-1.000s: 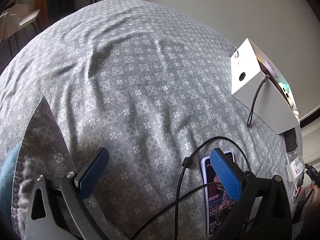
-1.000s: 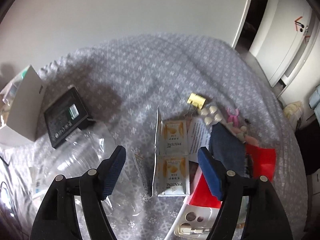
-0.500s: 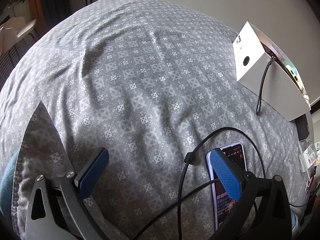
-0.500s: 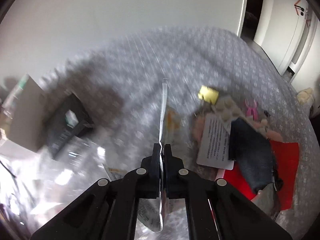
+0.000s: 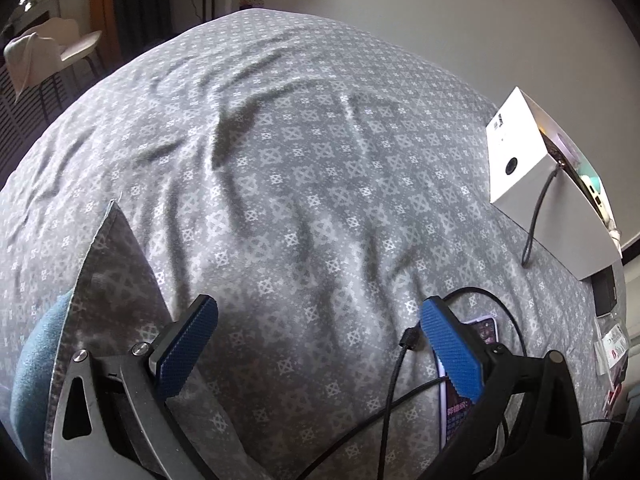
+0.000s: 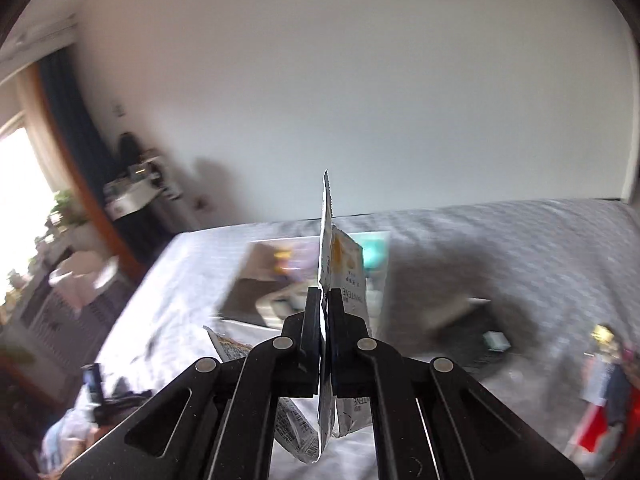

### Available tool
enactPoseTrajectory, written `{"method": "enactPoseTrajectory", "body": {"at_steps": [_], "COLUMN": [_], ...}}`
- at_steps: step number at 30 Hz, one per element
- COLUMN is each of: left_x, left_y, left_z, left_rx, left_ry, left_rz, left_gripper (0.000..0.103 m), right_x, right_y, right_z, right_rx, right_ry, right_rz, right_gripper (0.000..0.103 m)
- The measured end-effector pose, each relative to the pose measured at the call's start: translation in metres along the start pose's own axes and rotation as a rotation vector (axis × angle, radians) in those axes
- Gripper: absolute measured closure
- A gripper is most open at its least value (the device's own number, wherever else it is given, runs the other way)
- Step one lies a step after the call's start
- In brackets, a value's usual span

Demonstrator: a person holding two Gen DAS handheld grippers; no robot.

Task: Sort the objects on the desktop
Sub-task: 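Lift the sachet strip off the pile with the right gripper, then carry the sachets with the right gripper and set them on the bed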

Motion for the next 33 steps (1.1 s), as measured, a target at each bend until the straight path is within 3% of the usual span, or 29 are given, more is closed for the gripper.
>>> {"method": "enactPoseTrajectory", "body": {"at_steps": [5, 10, 15, 20, 22, 25, 29, 33], "left_x": [-0.004, -0.007, -0.009, -0.008, -0.008, -0.009, -0.011, -0.011], "left_y": [0.021, 0.018, 0.015, 0.016, 0.015, 0.014, 0.012, 0.013], "left_z": [-0.006, -0.007, -0.015, -0.025, -0.029, -0.034, -0.038, -0.039], "left_rx": [0.03, 0.051, 0.07, 0.07, 0.074, 0.081, 0.092, 0.094], "left_ry": [-0.001, -0.012, 0.0, 0.022, 0.031, 0.042, 0.052, 0.053], "left_rz": [0.056, 0.036, 0.004, 0.006, -0.001, -0.013, -0.026, -0.026], "left_gripper": [0.001, 0.001, 0.001, 0.001, 0.001, 0.001, 0.001, 0.001], "right_x": [-0.004, -0.039, -0.091, -0.115, -0.117, -0.115, -0.119, -0.117], "right_y": [0.116, 0.21, 0.274, 0.298, 0.299, 0.288, 0.263, 0.25], "right_z": [-0.086, -0.189, -0.281, -0.338, -0.353, -0.38, -0.403, -0.386], "right_rx": [0.221, 0.382, 0.48, 0.532, 0.519, 0.405, 0.185, 0.102], "right_ry": [0.108, 0.254, 0.388, 0.447, 0.431, 0.419, 0.47, 0.404], "right_rz": [0.097, 0.153, 0.156, 0.131, 0.157, 0.227, 0.303, 0.404], "right_gripper": [0.101, 0.101, 0.101, 0.101, 0.101, 0.099, 0.068, 0.046]}}
Point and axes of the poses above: each gripper's, at about its wrist camera, not at the fingertips, and z roughly against the way its jaws point, y to its left, x to its top, the point moved 2 cm from there along -z, roughly the way its jaws point, and after that the axes turned 4 degrees about x, right-handed, at the moved point
